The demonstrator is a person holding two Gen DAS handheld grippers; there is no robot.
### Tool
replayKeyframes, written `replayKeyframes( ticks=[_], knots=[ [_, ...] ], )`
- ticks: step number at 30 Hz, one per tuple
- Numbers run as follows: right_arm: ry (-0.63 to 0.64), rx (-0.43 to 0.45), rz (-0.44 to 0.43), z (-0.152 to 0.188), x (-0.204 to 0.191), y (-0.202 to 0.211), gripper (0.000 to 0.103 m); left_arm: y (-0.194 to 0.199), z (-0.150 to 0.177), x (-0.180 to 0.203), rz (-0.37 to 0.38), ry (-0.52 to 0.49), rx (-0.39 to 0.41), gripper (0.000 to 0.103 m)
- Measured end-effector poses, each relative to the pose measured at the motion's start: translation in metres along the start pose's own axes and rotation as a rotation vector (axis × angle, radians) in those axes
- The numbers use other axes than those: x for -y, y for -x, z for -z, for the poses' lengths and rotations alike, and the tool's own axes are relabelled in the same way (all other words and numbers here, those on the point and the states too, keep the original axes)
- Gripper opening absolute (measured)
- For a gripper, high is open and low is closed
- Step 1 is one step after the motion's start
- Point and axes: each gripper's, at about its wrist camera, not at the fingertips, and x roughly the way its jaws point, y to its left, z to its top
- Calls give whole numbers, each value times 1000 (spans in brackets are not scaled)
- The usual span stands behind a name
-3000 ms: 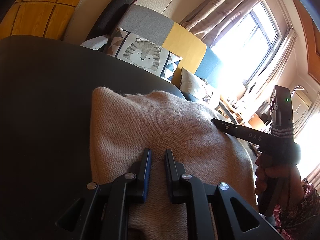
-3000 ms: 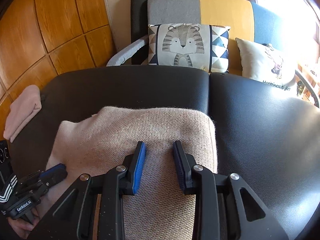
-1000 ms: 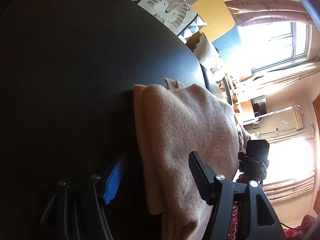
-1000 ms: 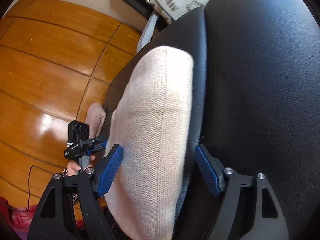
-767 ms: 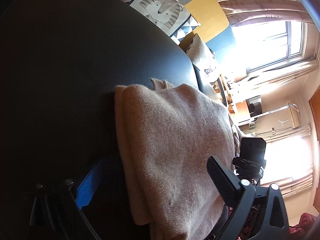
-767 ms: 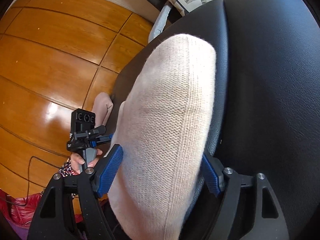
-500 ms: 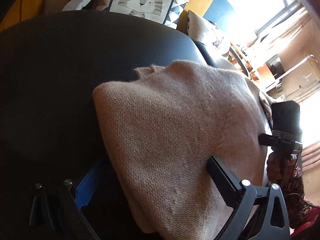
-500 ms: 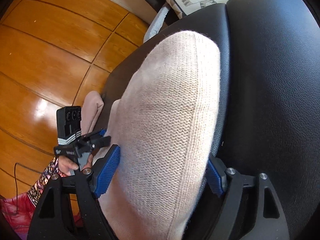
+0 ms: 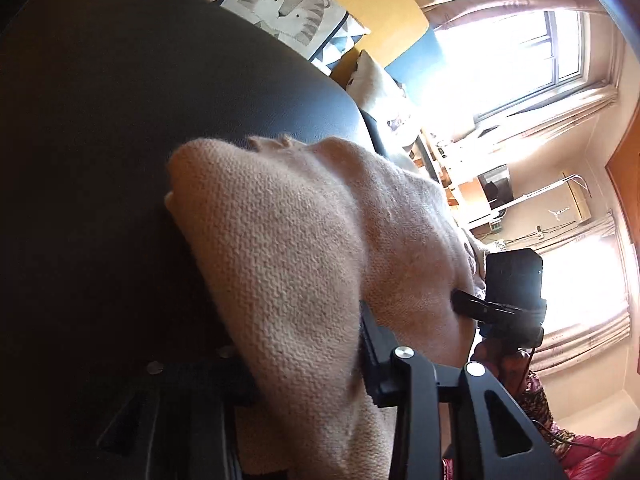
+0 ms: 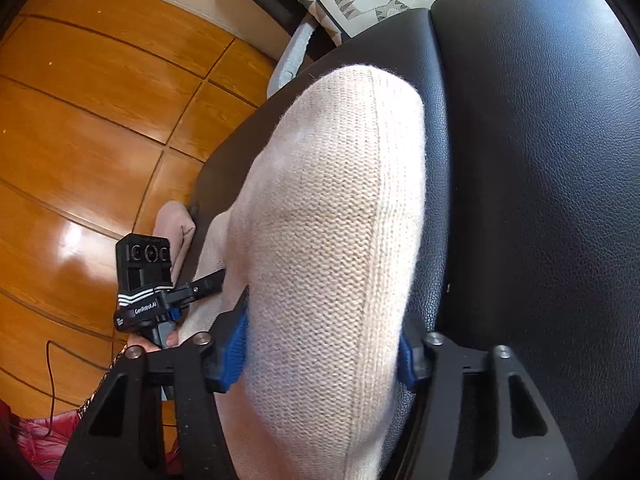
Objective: Fold clothes
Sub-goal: 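Grasp the folded sweater end with both grippers, then carry the folded sweater with both grippers onto the pink cloth stack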
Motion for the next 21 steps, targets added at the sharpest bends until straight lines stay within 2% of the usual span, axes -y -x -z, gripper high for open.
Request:
replayKeyframes(
  ticks=[6, 13, 16, 21],
  knots=[
    [22, 27, 4, -3, -25, 11, 46, 15, 4, -10, 74, 63, 49, 29],
    [80, 42, -65, -14, -71, 11, 45, 63, 4, -4, 109, 21, 149, 28],
    [131, 20, -96, -26, -105, -1, 45, 97, -21, -11, 115, 25, 203, 28],
    [232, -54, -174, -58, -178, -50, 45, 175, -14, -33, 83, 56, 329, 28]
  ],
)
